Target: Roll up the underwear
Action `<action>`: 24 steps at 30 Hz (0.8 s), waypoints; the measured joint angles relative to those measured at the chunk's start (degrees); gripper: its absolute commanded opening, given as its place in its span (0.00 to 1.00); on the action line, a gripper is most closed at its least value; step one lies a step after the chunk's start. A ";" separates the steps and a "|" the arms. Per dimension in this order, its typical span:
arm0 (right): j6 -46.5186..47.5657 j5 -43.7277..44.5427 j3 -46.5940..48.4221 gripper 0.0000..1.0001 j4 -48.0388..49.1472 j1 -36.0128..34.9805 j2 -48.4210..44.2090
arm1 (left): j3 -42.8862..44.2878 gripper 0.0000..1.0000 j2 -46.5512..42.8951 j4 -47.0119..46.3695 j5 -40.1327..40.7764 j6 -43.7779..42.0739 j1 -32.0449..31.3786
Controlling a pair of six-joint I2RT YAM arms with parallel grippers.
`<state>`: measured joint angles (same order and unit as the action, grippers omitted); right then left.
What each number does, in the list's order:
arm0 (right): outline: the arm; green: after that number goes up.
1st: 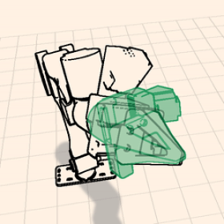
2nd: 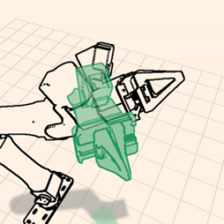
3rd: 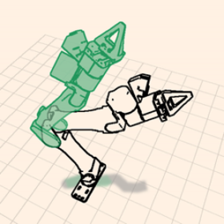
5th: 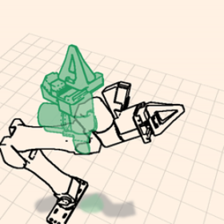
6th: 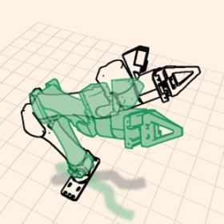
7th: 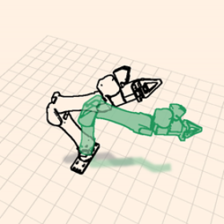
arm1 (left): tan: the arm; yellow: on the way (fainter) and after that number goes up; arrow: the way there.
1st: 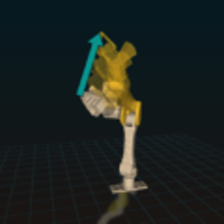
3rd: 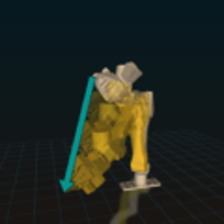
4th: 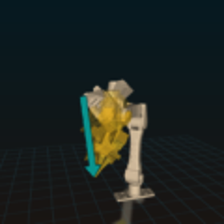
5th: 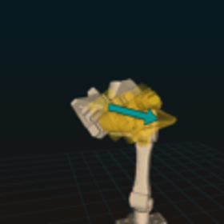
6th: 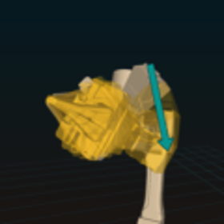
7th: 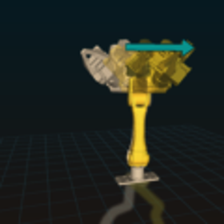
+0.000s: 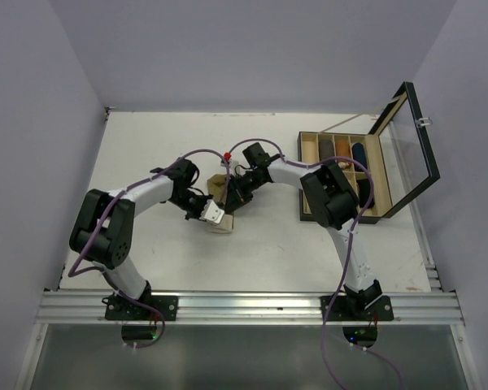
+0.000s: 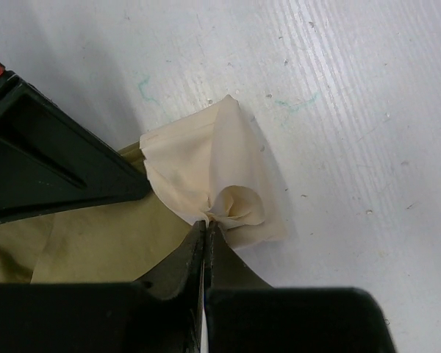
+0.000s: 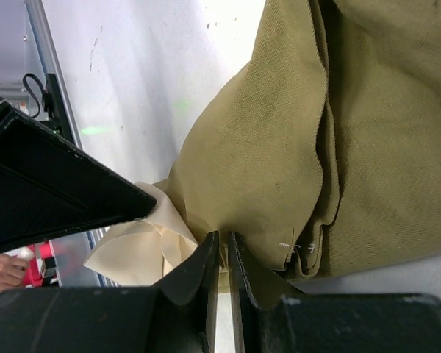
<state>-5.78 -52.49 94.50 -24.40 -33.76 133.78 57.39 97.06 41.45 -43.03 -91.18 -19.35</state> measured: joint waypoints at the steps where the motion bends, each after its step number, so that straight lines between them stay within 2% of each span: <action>1: 0.00 0.00 0.00 0.15 0.00 0.00 0.00 | -0.02 0.00 0.00 0.07 0.02 0.20 -0.20; 5: 0.00 0.02 0.00 0.15 0.00 0.00 0.00 | -0.13 0.00 0.09 -0.42 0.85 3.76 -1.11; 10: 0.00 0.00 -0.11 0.15 0.09 0.00 0.00 | -0.11 0.00 2.05 -2.99 2.80 12.33 -1.36; 15: 0.02 -0.26 -0.98 0.19 0.55 0.02 -0.52 | 0.59 0.00 3.19 -4.79 2.95 19.98 -1.36; 18: 0.07 0.92 -4.37 0.24 1.77 0.20 -3.21 | 1.05 0.00 3.80 -5.27 2.93 22.95 -1.36; 24: -2.67 3.61 -16.92 0.22 6.91 3.58 -14.19 | 1.33 0.03 4.11 -5.73 2.95 26.32 -1.36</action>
<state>-8.45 -48.88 77.58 -17.50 -30.17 119.59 58.72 101.16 35.73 -40.07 -64.86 -20.71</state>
